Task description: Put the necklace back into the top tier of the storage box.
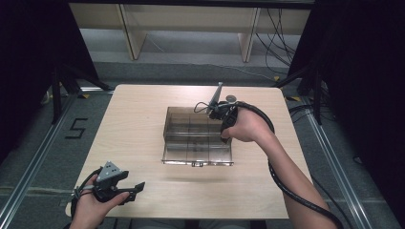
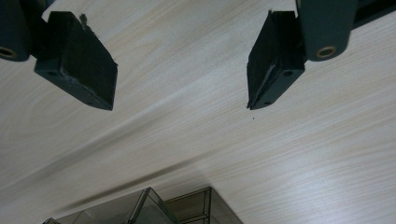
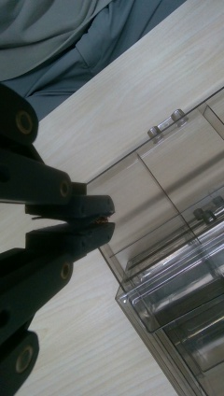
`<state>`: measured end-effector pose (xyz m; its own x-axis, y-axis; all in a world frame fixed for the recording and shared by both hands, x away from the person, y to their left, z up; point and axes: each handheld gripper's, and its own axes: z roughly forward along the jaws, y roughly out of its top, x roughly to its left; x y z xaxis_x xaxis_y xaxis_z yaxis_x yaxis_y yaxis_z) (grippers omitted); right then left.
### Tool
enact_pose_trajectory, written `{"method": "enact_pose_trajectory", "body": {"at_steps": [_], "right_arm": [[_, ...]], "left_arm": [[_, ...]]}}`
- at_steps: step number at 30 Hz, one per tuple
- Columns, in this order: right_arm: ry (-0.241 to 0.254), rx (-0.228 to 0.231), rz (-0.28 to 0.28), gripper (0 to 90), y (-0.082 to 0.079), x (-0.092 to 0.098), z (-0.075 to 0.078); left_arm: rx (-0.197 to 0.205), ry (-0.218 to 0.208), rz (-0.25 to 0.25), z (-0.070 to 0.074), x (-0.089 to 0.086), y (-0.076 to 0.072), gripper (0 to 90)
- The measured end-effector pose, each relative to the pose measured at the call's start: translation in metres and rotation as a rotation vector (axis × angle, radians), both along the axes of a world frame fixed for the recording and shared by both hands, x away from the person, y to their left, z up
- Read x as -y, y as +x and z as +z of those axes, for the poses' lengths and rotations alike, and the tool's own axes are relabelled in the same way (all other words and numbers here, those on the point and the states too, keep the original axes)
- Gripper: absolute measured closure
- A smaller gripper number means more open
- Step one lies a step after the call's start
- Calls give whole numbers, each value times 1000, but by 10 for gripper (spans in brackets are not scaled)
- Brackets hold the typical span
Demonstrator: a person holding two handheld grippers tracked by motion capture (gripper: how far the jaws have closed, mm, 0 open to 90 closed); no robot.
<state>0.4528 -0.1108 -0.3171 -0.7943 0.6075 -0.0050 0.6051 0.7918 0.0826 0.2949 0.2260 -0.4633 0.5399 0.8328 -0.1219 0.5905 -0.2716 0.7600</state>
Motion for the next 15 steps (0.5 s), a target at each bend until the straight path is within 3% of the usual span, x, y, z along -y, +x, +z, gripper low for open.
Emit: {"method": "enact_pose_trajectory", "body": {"at_steps": [1, 2, 8, 9, 11, 15], "right_arm": [[4, 5, 27, 858, 2, 1, 0], [3, 4, 20, 858, 1, 0, 0], [7, 6, 31, 858, 1, -1, 0], [8, -1, 8, 858, 0, -3, 0], [9, 1, 38, 858, 2, -2, -2], [6, -1, 30, 858, 2, -5, -3]], "left_arm": [[4, -1, -3, 0, 0, 0, 247], [3, 15, -3, 0, -1, 0, 246], [0, 0, 2, 0, 0, 0, 247], [-1, 1, 2, 0, 0, 0, 247], [-5, 11, -5, 0, -1, 0, 247], [-5, 8, -2, 0, -1, 0, 247]]}}
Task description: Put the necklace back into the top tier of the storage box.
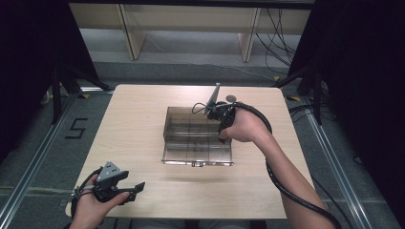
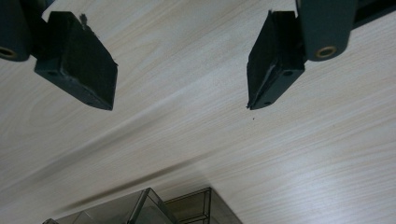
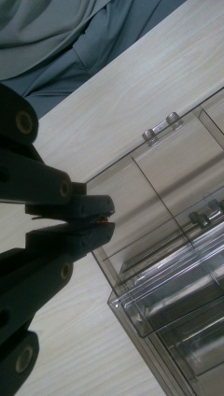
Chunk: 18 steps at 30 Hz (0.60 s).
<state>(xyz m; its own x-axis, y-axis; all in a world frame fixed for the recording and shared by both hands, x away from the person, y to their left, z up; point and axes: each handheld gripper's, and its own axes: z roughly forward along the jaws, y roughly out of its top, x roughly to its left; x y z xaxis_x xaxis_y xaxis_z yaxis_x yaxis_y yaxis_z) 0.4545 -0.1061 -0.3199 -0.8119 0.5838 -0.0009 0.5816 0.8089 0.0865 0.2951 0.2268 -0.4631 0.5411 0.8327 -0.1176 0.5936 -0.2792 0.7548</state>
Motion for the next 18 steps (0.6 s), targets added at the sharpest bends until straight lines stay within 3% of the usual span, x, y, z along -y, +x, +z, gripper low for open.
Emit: {"method": "enact_pose_trajectory", "body": {"at_steps": [9, 12, 18], "right_arm": [[1, -4, -4, 858, 0, -5, -5], [6, -3, 18, 858, 2, -5, -8], [1, -10, 0, 858, 1, -7, -12]], "left_arm": [[10, -15, 2, -1, 1, 0, 247], [4, -8, 3, 0, 1, 0, 247], [3, -8, 2, 0, 1, 0, 247]]}}
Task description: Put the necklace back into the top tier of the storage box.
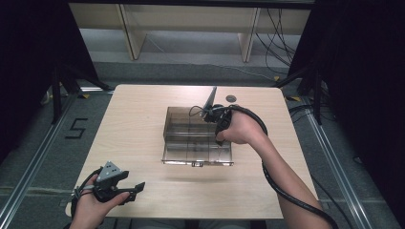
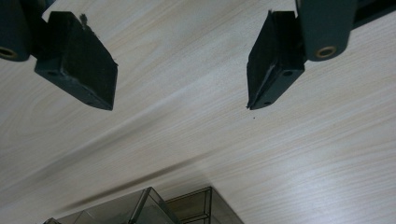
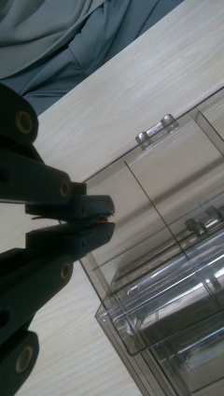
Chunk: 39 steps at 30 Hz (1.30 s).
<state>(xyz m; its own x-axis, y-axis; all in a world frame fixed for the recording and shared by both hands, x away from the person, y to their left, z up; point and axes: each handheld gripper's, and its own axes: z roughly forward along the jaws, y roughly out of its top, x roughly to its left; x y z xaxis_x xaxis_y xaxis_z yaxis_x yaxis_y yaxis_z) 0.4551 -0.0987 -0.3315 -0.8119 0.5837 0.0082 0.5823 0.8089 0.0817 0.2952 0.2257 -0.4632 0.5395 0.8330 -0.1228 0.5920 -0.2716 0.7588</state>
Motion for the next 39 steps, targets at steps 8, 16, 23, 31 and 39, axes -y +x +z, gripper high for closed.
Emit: {"method": "enact_pose_trajectory", "body": {"at_steps": [8, 16, 23, 31, 39], "right_arm": [[-6, -5, 5, 858, 1, 0, -6], [-4, -7, 27, 858, 3, -1, -10], [-7, -3, 14, 858, 2, 0, -12], [-22, -13, 17, 858, 4, 0, -18], [-14, -23, -18, 858, 3, 1, -20]], "left_arm": [[5, -3, -1, 0, 0, 0, 247], [8, -5, 2, 0, 0, 0, 248], [7, -3, 3, 1, 0, 0, 248], [5, -4, -2, 1, 0, 0, 247], [4, 4, -8, 1, 0, 0, 247]]}}
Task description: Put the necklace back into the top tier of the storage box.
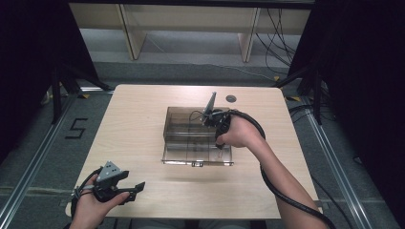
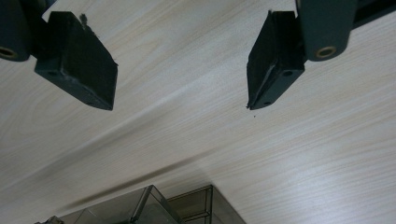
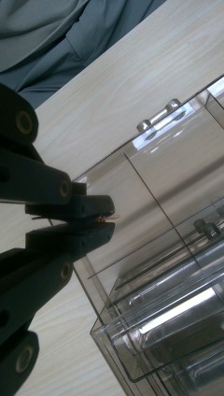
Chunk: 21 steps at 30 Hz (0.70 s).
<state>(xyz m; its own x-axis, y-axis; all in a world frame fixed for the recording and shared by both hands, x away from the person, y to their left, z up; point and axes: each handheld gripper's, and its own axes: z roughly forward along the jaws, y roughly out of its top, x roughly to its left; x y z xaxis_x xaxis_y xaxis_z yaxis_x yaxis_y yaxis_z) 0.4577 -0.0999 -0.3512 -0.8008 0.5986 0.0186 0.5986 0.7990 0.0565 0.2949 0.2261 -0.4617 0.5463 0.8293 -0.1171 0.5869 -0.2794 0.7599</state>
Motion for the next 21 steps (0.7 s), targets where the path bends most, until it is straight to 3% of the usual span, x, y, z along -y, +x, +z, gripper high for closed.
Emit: {"method": "enact_pose_trajectory", "body": {"at_steps": [12, 13, 20, 21], "right_arm": [[-11, 0, 16, 858, 2, 3, -5], [-2, -8, -11, 858, 0, 3, -5], [-14, -12, 16, 858, 2, 6, -12], [-12, -18, -8, 858, 1, 5, -13]], "left_arm": [[5, -2, 6, -1, 1, 0, 248], [-3, -1, 2, 0, 0, 0, 248], [6, 2, 1, -1, 0, 0, 247], [3, -2, 3, -1, 1, 0, 248]]}}
